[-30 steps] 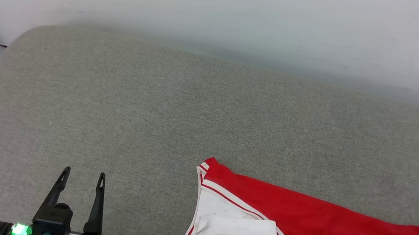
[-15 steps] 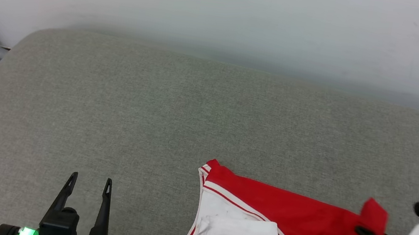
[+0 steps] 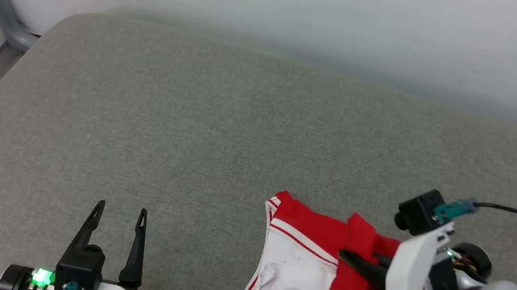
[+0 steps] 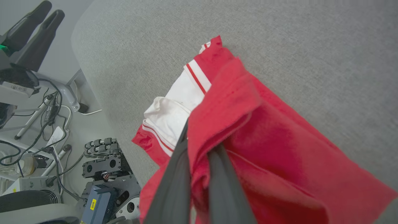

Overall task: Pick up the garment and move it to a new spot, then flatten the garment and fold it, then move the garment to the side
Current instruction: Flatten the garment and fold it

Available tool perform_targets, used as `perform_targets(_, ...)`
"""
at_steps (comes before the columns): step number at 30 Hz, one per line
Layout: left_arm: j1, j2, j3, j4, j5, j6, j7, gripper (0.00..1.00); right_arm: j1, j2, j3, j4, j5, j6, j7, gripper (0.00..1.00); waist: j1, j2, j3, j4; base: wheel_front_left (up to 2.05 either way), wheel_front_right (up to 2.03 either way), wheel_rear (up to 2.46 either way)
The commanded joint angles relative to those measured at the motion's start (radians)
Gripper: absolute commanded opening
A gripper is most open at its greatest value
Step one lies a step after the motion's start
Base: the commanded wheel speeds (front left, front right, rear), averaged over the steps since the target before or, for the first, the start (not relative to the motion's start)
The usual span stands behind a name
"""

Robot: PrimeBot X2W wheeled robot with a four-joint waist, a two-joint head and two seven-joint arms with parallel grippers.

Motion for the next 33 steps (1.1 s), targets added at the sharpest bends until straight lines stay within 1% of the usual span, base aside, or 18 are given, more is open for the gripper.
perform_targets(1, -0.01, -0.005, 0.0, 0.001, 0.003, 0.0, -0.002, 1.0, -0.021, 0.007, 0.007, 0.007, -0.006, -0.001, -0.005, 0.0, 0.0, 0.0, 0.008, 0.006, 0.0, 0.0, 0.0)
perform_targets(9, -0.043, -0.018, -0.011, 0.007, 0.009, -0.009, -0.002, 1.0, -0.164, 0.096, 0.156, 0.152, -0.047, -0.001, -0.052, 0.0, 0.0, 0.0, 0.045, 0.033, 0.0, 0.0, 0.0)
perform_targets(18, -0.061, -0.032, -0.012, 0.018, 0.006, -0.006, -0.002, 1.0, -0.233, 0.144, 0.293, 0.379, -0.119, -0.001, -0.121, 0.0, 0.0, 0.0, 0.069, 0.051, 0.0, 0.0, 0.0)
perform_targets(22, -0.053, -0.034, -0.006, 0.023, 0.007, -0.006, -0.002, 1.0, -0.243, 0.153, 0.338, 0.436, -0.113, -0.001, -0.155, 0.0, 0.0, 0.0, 0.064, 0.042, 0.0, 0.0, 0.0)
perform_targets(23, -0.051, -0.033, -0.004, 0.024, 0.008, -0.007, -0.002, 1.0, -0.244, 0.154, 0.342, 0.44, -0.111, -0.001, -0.17, 0.22, 0.0, 0.0, 0.06, 0.039, 0.0, 0.0, 0.0)
perform_targets(24, -0.049, -0.032, -0.003, 0.026, 0.009, -0.008, -0.002, 1.0, -0.249, 0.151, 0.348, 0.432, -0.11, -0.001, -0.193, 0.9, 0.0, 0.0, 0.056, 0.035, 0.0, 0.0, 0.0)
perform_targets(25, -0.048, -0.032, -0.002, 0.028, 0.011, -0.01, -0.002, 1.0, -0.254, 0.144, 0.349, 0.423, -0.111, -0.001, -0.221, 1.0, 0.0, 0.0, 0.05, 0.032, 0.0, 0.0, 0.0)
perform_targets(28, -0.041, -0.027, 0.003, 0.034, 0.01, -0.011, -0.002, 1.0, -0.251, 0.118, 0.337, 0.388, -0.118, -0.001, -0.303, 1.0, 0.0, 0.0, 0.028, 0.019, 0.0, 0.0, 0.0)
perform_targets(31, -0.032, -0.021, 0.01, 0.032, 0.012, -0.01, -0.002, 1.0, -0.223, 0.09, 0.293, 0.347, -0.121, -0.001, -0.38, 1.0, 0.0, 0.0, 0.008, 0.0, 0.0, 0.0, 0.0)
perform_targets(33, -0.021, -0.016, 0.014, 0.03, 0.014, -0.011, -0.002, 1.0, -0.204, 0.07, 0.243, 0.321, -0.138, -0.001, -0.441, 1.0, 0.0, 0.0, -0.007, -0.015, 0.0, 0.0, 0.0)
